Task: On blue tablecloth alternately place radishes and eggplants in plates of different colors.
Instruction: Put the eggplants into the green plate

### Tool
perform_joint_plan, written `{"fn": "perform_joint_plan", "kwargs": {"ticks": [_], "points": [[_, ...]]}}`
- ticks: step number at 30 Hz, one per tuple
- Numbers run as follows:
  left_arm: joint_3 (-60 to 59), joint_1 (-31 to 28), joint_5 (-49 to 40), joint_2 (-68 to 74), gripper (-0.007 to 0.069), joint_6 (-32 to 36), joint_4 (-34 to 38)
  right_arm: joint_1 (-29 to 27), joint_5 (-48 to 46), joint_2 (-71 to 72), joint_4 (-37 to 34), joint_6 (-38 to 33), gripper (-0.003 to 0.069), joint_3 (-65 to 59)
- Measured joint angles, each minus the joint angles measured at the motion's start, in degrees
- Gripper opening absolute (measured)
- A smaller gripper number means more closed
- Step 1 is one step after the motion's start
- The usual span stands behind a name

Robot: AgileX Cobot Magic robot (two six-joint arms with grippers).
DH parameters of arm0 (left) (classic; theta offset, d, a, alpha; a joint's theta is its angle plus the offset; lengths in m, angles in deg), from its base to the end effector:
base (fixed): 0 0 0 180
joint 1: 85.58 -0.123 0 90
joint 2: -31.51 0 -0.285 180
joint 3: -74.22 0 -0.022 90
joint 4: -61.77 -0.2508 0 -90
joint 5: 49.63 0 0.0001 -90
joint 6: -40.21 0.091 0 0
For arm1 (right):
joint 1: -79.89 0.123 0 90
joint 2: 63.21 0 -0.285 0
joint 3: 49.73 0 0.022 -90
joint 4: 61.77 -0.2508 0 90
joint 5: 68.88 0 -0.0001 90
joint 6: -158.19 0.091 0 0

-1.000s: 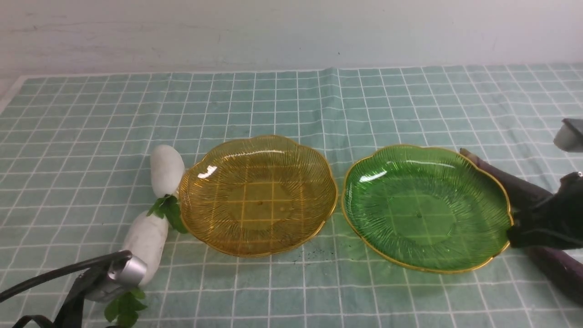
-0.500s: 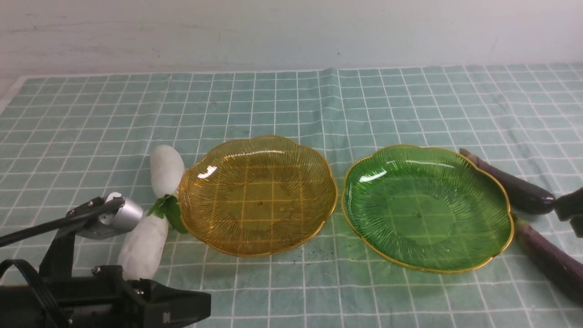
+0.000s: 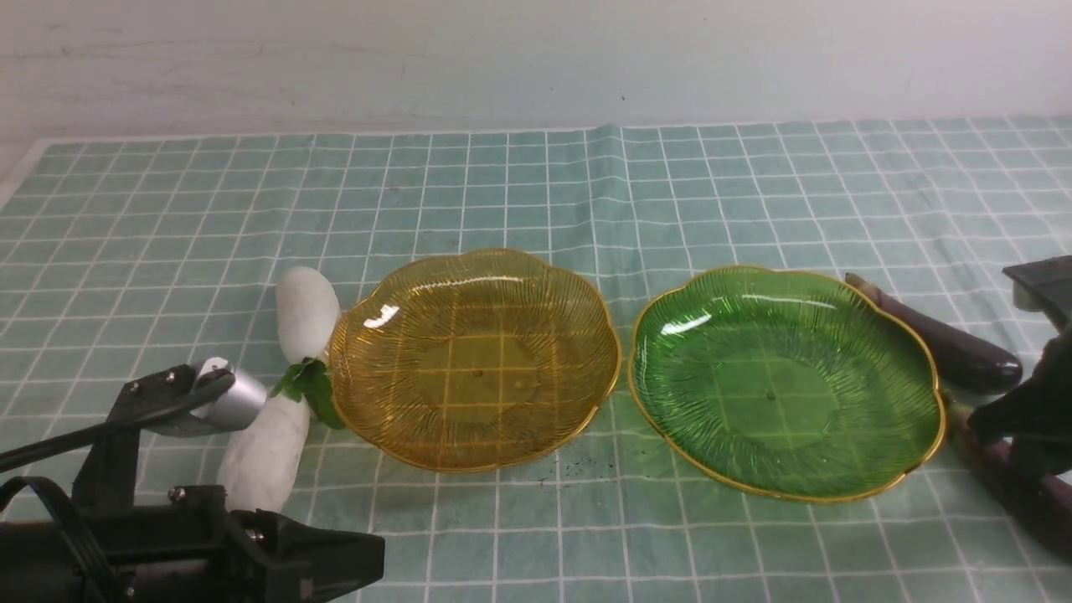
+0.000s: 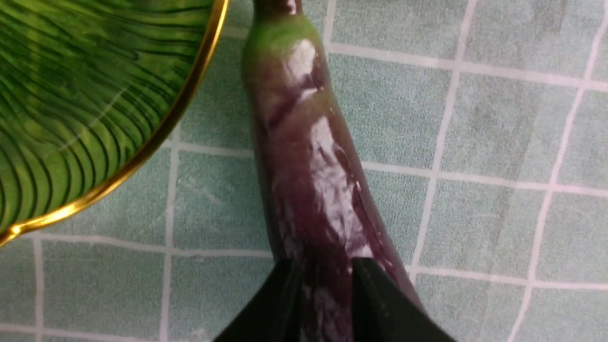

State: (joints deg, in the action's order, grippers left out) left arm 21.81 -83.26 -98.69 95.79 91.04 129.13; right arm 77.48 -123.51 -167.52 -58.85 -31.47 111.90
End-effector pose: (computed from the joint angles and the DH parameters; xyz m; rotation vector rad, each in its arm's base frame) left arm 0.1489 -0.0696 0.2364 0.2500 2.3462 -1.0109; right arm 0.2972 -0.0163 0.1914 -0.2400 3.0892 -0.0727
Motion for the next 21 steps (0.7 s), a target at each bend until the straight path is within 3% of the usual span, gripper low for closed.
{"fn": "perform_joint_plan", "kwargs": {"ticks": [1,2,3,4,7,9,13,21], "points": [[0.0,0.0,0.0,0.0,-0.0007,0.0,0.0,0.0,0.3,-0.4,0.0,0.1,0.0248,0.1],[0.0,0.0,0.0,0.0,-0.0007,0.0,0.0,0.0,0.4,-0.4,0.0,0.2,0.0257,0.1],[0.0,0.0,0.0,0.0,-0.0007,0.1,0.0,0.0,1.0,-1.3,0.0,0.7,0.0341,0.1],[0.0,0.0,0.0,0.0,-0.0007,0.0,0.0,0.0,1.0,-1.3,0.0,0.9,0.0350,0.1],[0.0,0.0,0.0,0.0,-0.0007,0.1,0.0,0.0,2.0,-2.8,-0.1,3.1,0.0490,0.1],[0.0,0.0,0.0,0.0,-0.0007,0.3,0.0,0.0,2.5,-3.8,0.3,4.0,0.0536,0.1],[0.0,0.0,0.0,0.0,-0.0007,0.3,0.0,0.0,3.2,-6.5,2.7,4.6,0.0573,0.1],[0.0,0.0,0.0,0.0,-0.0007,0.3,0.0,0.0,1.8,-8.7,3.2,5.0,0.0569,0.8]]}}
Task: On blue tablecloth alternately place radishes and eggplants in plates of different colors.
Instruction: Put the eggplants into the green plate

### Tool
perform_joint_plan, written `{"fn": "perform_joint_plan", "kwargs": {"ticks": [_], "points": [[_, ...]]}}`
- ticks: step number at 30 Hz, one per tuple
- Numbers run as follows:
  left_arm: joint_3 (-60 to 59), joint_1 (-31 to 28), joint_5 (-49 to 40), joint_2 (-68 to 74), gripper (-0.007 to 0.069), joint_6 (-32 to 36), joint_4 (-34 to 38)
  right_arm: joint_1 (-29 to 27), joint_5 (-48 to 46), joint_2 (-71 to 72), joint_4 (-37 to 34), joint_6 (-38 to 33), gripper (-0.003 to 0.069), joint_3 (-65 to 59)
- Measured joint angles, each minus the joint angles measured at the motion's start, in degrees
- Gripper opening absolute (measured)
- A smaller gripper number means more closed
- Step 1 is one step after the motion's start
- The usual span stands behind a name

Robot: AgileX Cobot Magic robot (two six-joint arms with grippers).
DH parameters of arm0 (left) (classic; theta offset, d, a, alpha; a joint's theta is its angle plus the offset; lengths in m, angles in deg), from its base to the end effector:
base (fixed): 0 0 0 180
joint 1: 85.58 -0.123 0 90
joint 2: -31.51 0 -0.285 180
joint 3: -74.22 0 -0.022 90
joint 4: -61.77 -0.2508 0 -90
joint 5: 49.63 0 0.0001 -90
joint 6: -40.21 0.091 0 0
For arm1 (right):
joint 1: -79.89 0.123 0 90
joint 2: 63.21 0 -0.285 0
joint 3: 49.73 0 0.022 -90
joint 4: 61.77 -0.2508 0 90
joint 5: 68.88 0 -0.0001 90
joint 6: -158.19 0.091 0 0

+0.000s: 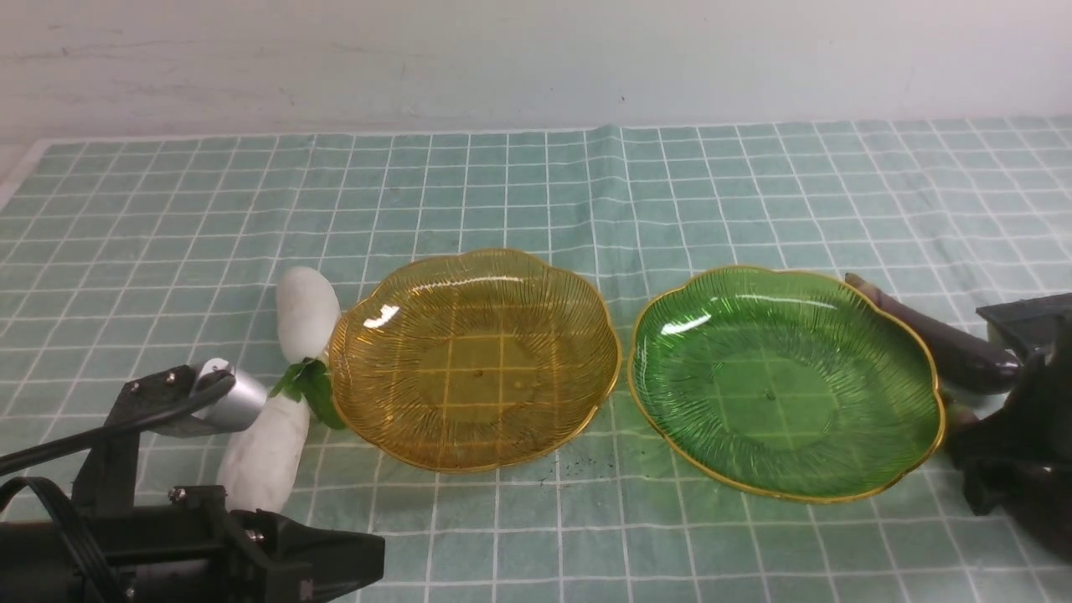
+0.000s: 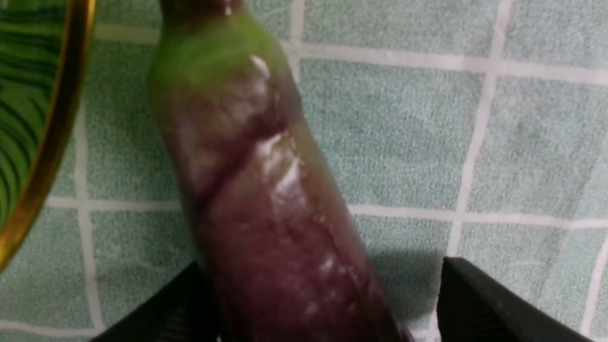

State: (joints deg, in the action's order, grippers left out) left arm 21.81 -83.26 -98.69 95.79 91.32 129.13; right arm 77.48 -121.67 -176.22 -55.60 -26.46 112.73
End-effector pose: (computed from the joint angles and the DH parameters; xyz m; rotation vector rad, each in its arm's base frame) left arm 0.1489 -0.0696 0.2364 0.2556 2.3445 -1.0086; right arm 0.3105 -0.0209 0.1485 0.1641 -3.0715 0.1233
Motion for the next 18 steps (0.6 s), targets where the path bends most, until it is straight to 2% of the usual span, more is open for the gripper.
{"fn": "perform_joint_plan", "kwargs": {"ticks": [2,5,6,8,14,17,18], "points": [[0.0,0.0,0.0,0.0,-0.0007,0.0,0.0,0.0,-0.5,0.0,0.0,0.1,0.0560,0.1],[0.0,0.0,0.0,0.0,-0.0007,0.0,0.0,0.0,-4.4,-0.2,0.7,0.1,0.0486,0.7],[0.0,0.0,0.0,0.0,-0.0007,0.0,0.0,0.0,-8.7,-0.8,1.7,0.2,0.0407,1.7],[0.0,0.0,0.0,0.0,-0.0007,0.0,0.0,0.0,-12.7,-0.9,1.9,1.3,0.0351,3.5],[0.0,0.0,-0.1,0.0,-0.0007,0.0,0.0,0.0,-15.8,2.5,1.9,4.7,0.0355,11.8],[0.0,0.0,-0.1,0.0,-0.0007,0.0,0.0,0.0,-16.4,6.0,-1.1,5.1,0.0355,15.1],[0.0,0.0,-0.1,0.0,-0.0007,0.0,0.0,0.0,-16.7,7.6,-4.1,5.1,0.0355,16.3]]}}
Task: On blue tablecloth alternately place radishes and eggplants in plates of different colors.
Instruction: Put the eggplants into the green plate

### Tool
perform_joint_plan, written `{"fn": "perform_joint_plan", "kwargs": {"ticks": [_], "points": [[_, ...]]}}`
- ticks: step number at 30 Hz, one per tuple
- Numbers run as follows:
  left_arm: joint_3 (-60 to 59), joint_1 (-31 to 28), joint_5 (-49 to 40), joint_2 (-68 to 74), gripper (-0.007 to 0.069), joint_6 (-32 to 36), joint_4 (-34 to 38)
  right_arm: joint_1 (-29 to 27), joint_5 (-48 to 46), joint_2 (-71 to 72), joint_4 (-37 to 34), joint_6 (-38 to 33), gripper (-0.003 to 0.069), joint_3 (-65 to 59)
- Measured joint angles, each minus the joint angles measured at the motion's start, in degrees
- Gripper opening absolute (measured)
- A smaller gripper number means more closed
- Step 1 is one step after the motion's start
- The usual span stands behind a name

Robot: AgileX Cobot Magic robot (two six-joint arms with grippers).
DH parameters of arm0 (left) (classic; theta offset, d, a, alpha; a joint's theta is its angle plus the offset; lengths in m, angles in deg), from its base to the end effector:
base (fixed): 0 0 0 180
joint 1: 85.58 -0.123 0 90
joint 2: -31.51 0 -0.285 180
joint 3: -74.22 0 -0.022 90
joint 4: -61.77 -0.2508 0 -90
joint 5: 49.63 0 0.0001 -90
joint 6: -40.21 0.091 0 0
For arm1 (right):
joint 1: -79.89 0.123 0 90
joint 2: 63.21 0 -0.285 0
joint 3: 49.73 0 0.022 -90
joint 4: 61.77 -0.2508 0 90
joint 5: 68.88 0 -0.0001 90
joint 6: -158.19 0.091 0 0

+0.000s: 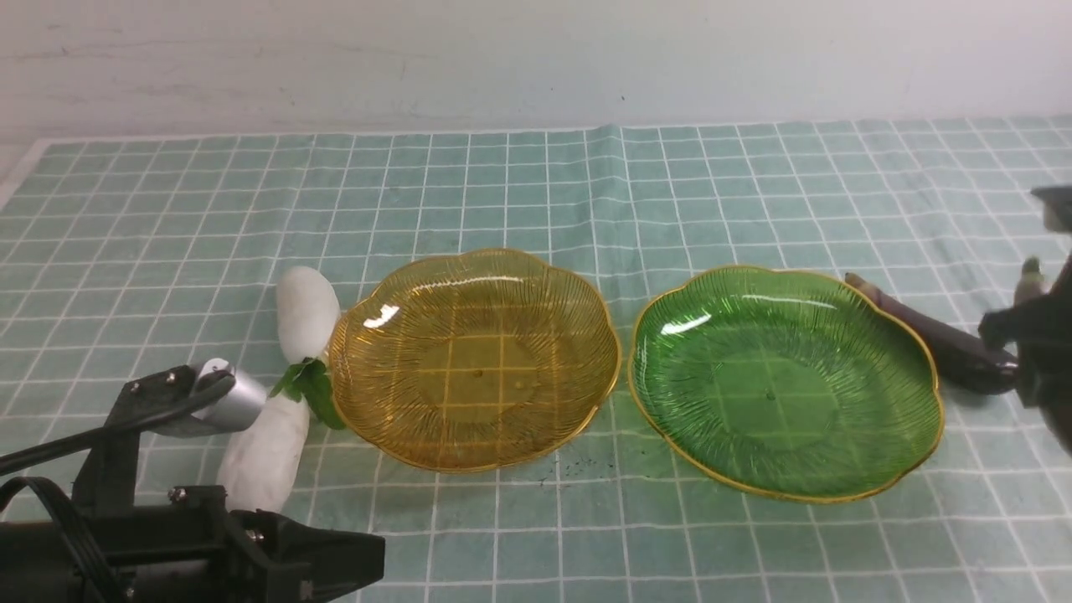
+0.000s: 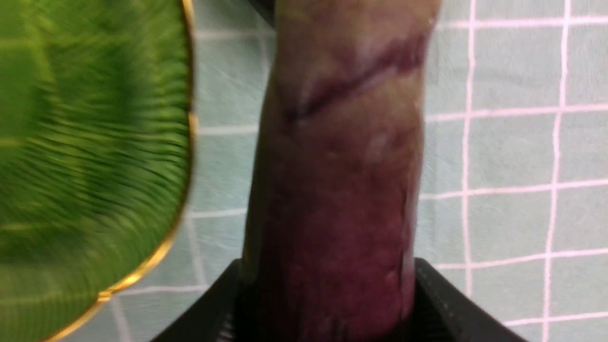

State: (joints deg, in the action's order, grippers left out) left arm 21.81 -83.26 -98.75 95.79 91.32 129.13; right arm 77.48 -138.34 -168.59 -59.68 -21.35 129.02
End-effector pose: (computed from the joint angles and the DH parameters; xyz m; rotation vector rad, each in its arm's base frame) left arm 0.1488 -0.0696 0.2364 0.2563 2.3448 -1.0096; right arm 0.3279 -0.0169 0.2564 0.0591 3.0729 -0.0549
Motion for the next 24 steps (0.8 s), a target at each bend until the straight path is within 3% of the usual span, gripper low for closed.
{"fn": "perform_joint_plan", "kwargs": {"ticks": [4,7,11,18,20,23,24], "points": [[0.0,0.0,0.0,0.0,-0.0007,0.0,0.0,0.0,1.6,1.7,-8.5,-1.4,0.0355,0.8],[0.0,0.0,0.0,0.0,-0.0007,0.0,0.0,0.0,5.4,0.4,-20.3,-8.5,0.0355,0.8],[0.0,0.0,0.0,0.0,-0.0007,0.0,0.0,0.0,6.6,-4.0,-30.8,-17.2,0.0355,0.8],[0.0,0.0,0.0,0.0,-0.0007,0.0,0.0,0.0,6.4,-11.8,-36.4,-22.7,0.0359,0.8],[0.0,0.0,0.0,0.0,-0.0007,0.0,0.0,0.0,6.4,-13.1,-36.7,-22.8,0.0391,0.8],[0.0,0.0,0.0,0.0,-0.0007,0.0,0.0,0.0,6.5,-14.3,-36.9,-22.8,0.0514,0.9],[0.0,0.0,0.0,0.0,-0.0007,0.0,0.0,0.0,6.5,-14.3,-36.9,-22.8,0.0524,0.9]]}}
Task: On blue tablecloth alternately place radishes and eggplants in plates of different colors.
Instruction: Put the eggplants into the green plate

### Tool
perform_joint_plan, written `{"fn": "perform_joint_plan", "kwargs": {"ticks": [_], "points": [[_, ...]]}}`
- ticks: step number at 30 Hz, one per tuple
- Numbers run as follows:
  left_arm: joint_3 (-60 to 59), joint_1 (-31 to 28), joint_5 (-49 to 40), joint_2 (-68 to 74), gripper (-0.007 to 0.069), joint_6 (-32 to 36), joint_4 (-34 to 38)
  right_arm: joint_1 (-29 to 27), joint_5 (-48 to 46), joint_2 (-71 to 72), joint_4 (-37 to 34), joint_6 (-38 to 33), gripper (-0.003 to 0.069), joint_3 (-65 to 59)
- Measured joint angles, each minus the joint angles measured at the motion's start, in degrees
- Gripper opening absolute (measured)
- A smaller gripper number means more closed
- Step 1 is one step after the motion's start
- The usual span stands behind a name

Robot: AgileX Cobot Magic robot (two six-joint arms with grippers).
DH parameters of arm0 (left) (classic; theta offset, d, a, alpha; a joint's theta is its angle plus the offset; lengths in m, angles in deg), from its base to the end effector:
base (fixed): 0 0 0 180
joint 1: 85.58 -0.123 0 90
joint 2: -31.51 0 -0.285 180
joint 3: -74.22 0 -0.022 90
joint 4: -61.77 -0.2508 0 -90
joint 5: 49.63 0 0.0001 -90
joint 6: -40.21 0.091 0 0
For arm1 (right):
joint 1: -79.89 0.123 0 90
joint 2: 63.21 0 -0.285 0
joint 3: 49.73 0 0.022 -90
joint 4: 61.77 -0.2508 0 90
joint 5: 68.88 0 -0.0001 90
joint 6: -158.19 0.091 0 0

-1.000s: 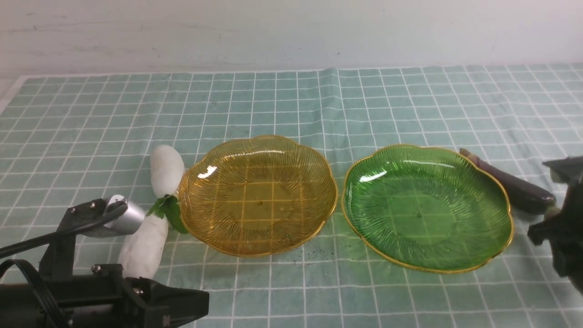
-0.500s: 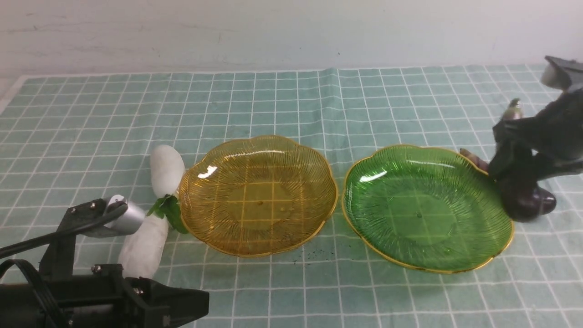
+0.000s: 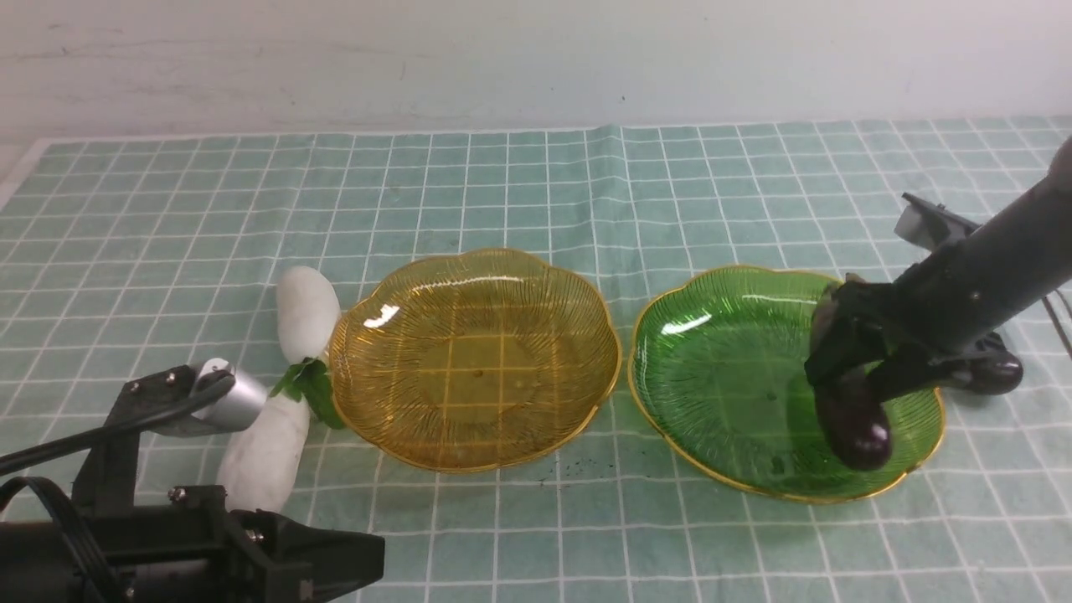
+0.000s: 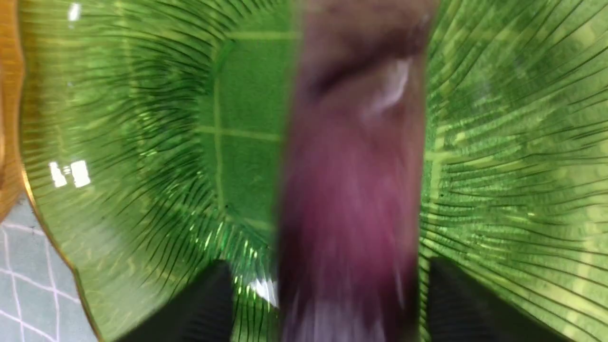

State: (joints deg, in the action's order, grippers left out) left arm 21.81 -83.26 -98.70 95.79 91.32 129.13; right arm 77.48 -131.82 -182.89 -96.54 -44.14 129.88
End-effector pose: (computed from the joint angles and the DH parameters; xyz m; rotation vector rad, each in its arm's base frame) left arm 0.1489 -0.0696 0.2364 0.2557 2.3446 -1.0088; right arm 0.3732 0.0306 0.1856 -0.0748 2.9698 0.8059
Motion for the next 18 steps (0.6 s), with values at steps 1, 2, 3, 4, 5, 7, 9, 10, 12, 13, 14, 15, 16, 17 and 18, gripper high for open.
{"fn": "perform_joint_plan", "kwargs": {"ticks": [1,2,3,4,5,7,9,10,12,13,14,15,16,17,18], "points": [[0.0,0.0,0.0,0.0,-0.0007,0.0,0.0,0.0,0.1,-0.1,0.0,0.0,0.0593,0.1],[0.0,0.0,0.0,0.0,-0.0007,0.0,0.0,0.0,0.1,-0.1,0.0,0.0,0.0629,0.3],[0.0,0.0,0.0,0.0,-0.0007,0.0,0.0,0.0,0.1,-0.1,0.0,0.0,0.0629,0.3],[0.0,0.0,0.0,0.0,-0.0007,0.0,0.0,0.0,0.1,-0.1,0.3,-0.1,0.0662,0.6],[0.0,0.0,0.0,0.0,-0.0007,0.0,0.0,0.0,0.1,-0.1,1.2,-0.2,0.0676,1.1],[0.0,0.0,0.0,0.0,-0.0007,0.0,0.0,0.0,-0.4,-0.1,4.3,0.1,0.0687,2.7],[0.0,0.0,0.0,0.0,-0.0007,0.0,0.0,0.0,-1.5,-0.1,9.7,0.9,0.0689,5.4],[0.0,0.0,0.0,0.0,-0.0007,0.0,0.0,0.0,-2.1,-0.1,11.7,1.3,0.0690,6.9],[0.0,0.0,0.0,0.0,-0.0007,0.0,0.0,0.0,-3.6,-0.1,16.2,1.9,0.0691,9.3],[0.0,0.0,0.0,0.0,-0.0007,0.0,0.0,0.0,-4.1,-0.1,19.1,2.2,0.0691,10.7],[0.0,0.0,0.0,0.0,-0.0007,0.0,0.0,0.0,-4.4,-0.1,21.0,2.2,0.0689,11.4],[0.0,0.0,0.0,0.0,-0.0007,0.0,0.0,0.0,-4.4,-0.1,23.2,2.2,0.0687,12.0],[0.0,0.0,0.0,0.0,-0.0007,0.0,0.0,0.0,-4.4,-0.1,24.1,2.2,0.0687,12.1],[0.0,0.0,0.0,0.0,-0.0007,0.0,0.0,0.0,-4.2,-0.1,27.1,2.2,0.0680,12.4],[0.0,0.0,0.0,0.0,-0.0007,0.0,0.0,0.0,-4.2,-0.1,27.8,2.2,0.0680,12.4]]}}
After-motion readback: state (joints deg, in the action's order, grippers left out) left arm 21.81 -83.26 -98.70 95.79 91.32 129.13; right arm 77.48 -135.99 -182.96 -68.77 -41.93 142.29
